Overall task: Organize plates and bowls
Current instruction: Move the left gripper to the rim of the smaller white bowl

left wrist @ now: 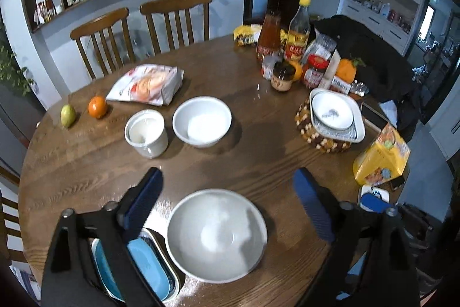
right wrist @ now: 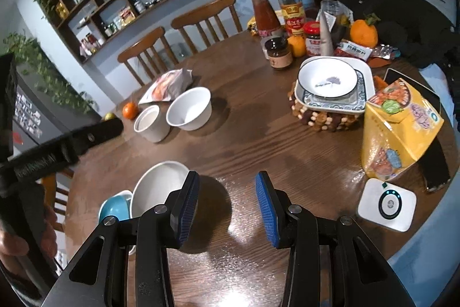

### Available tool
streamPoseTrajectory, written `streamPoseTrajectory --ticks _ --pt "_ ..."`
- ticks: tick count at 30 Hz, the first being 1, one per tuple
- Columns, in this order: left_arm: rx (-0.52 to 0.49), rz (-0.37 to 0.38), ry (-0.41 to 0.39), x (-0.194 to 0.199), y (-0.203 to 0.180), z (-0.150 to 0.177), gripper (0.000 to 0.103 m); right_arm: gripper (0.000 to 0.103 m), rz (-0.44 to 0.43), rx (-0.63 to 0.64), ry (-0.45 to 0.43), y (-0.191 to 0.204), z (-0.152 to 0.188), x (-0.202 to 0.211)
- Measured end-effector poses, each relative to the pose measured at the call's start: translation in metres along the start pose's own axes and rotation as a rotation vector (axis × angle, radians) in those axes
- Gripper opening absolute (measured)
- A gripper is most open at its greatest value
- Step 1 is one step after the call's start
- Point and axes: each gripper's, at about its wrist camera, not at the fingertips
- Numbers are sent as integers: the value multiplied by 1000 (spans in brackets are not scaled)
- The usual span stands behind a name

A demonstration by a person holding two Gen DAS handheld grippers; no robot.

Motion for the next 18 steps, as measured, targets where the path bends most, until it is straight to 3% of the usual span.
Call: streamPoseTrajectory --ticks 5,14,18 --pt "16 -10 -11 1 3 -9 101 41 -15 -3 9 -3 -1 -5" --pt "82 -68 54 -20 34 -9 102 41 -44 29 49 5 -10 -30" --pt "111 -105 69 -26 55 -24 102 41 -45 74 50 16 -29 -36"
Point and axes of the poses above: each gripper's, at about its wrist camera, not at the fingertips, and x roughly against the way its jaws point, y to its left, z to its underside, and after that the axes turned 10 degrees about -z, right-handed
